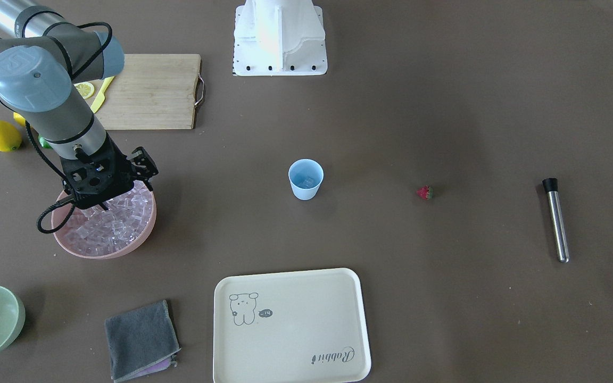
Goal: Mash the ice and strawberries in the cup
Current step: 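Move the right gripper back over the pink ice bowl, then lower the right gripper into the ice and grasp a cube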
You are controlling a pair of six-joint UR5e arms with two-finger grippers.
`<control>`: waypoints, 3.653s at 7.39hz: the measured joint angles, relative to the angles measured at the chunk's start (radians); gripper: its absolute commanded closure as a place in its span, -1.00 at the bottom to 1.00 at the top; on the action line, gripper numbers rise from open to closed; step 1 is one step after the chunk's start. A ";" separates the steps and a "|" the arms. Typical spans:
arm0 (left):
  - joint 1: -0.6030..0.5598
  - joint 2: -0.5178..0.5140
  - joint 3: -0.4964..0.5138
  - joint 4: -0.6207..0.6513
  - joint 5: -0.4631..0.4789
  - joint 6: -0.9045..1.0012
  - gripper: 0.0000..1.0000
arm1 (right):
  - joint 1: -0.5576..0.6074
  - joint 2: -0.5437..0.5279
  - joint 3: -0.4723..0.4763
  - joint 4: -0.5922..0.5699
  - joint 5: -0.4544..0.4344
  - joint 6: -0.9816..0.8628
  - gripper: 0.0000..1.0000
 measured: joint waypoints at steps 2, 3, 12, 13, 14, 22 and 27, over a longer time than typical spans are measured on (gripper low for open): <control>0.003 -0.001 -0.005 -0.010 0.000 -0.016 -0.94 | 0.002 -0.042 -0.007 0.033 0.000 -0.060 -0.78; 0.004 -0.001 -0.008 -0.012 -0.001 -0.024 -0.94 | 0.002 -0.059 -0.010 0.038 0.000 -0.066 -0.80; 0.014 -0.003 -0.004 -0.020 0.001 -0.032 -0.94 | -0.020 -0.072 -0.114 0.226 -0.003 -0.012 0.47; 0.015 -0.002 -0.001 -0.028 0.001 -0.032 -0.94 | -0.016 -0.066 -0.110 0.224 -0.001 -0.011 0.76; 0.015 -0.001 0.000 -0.033 0.001 -0.032 -0.94 | -0.004 -0.060 -0.108 0.220 0.002 -0.011 0.76; 0.018 0.010 0.014 -0.060 0.014 -0.036 -0.94 | 0.006 0.010 -0.151 0.198 0.002 0.081 -0.65; 0.026 0.009 0.013 -0.080 0.021 -0.048 -0.94 | 0.001 0.001 -0.161 0.206 0.002 0.086 -0.02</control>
